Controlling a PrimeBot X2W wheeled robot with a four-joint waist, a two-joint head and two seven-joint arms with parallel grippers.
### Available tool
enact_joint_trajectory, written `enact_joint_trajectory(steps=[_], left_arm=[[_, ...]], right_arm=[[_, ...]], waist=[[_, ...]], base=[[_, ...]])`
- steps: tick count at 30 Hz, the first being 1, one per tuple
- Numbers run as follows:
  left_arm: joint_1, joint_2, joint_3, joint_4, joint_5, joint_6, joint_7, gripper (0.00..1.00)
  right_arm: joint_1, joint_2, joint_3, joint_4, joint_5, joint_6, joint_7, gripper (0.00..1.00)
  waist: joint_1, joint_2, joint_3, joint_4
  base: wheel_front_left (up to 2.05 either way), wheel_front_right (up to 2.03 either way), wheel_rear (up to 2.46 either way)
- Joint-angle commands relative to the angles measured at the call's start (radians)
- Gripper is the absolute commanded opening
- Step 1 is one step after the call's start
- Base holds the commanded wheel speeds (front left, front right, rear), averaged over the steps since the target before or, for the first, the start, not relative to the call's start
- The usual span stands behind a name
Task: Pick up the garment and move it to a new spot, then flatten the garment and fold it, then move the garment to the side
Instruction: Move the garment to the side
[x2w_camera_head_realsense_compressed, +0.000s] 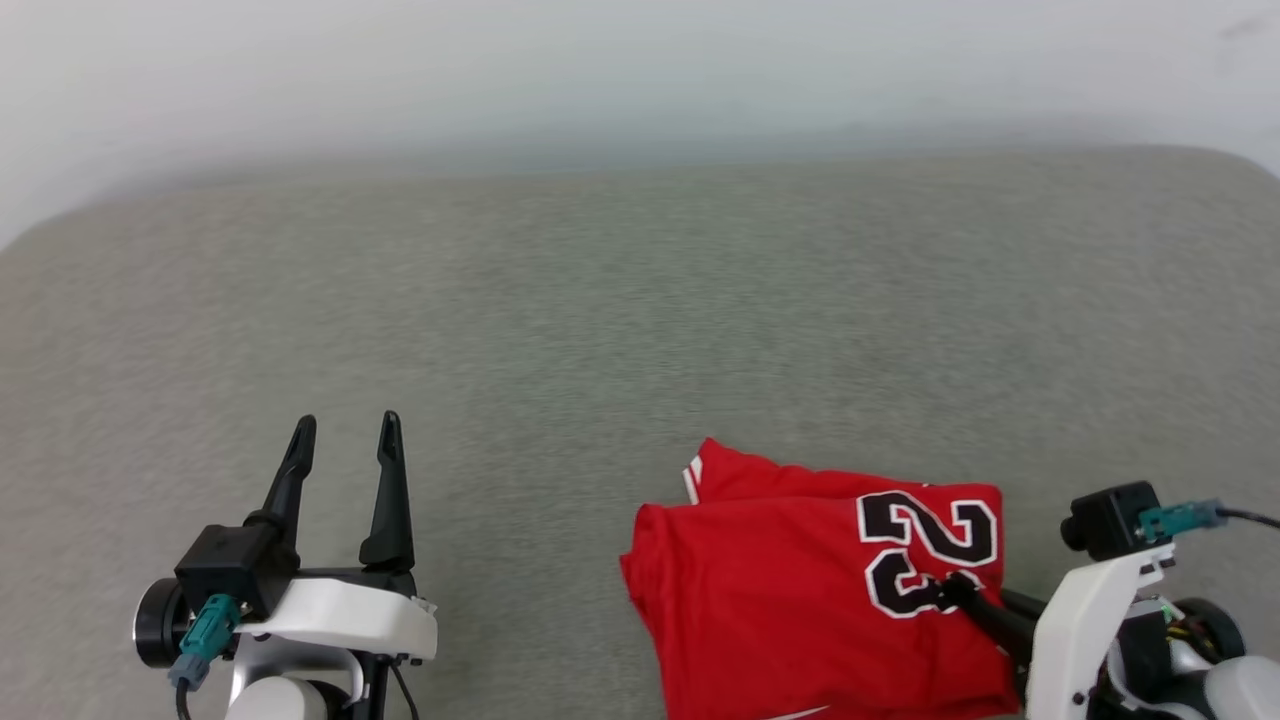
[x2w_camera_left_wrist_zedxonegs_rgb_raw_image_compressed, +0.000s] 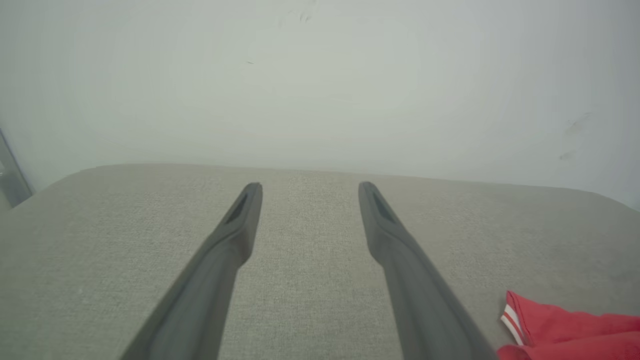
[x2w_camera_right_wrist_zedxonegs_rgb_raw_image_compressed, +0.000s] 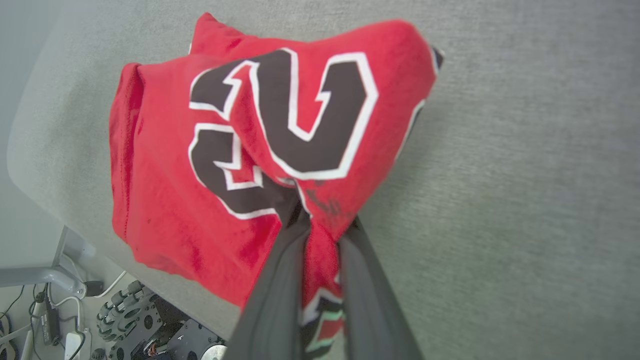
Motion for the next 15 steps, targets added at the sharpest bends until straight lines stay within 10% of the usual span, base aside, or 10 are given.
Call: enact_joint_trajectory(steps=[1, 15], left_arm=[[0.001, -0.004, 0.0, -0.005, 0.008, -0.001, -0.002, 1.0], [-0.116, 0.047, -0.041, -0.104, 0.063, -0.04, 0.025, 1.0]], right_arm=[[-0.017, -0.007, -0.002, -0.005, -0.007, -0.001, 0.005, 0.0], [-0.236, -0.05, -0.038, 0.072, -0.106, -0.001, -0.05, 0.0]], waist=[[0.0, 0.0, 0.01, -0.071], [0.0, 0.0, 0.226, -0.325]], base=[[0.0, 0.0, 0.0], [0.0, 0.0, 0.0]])
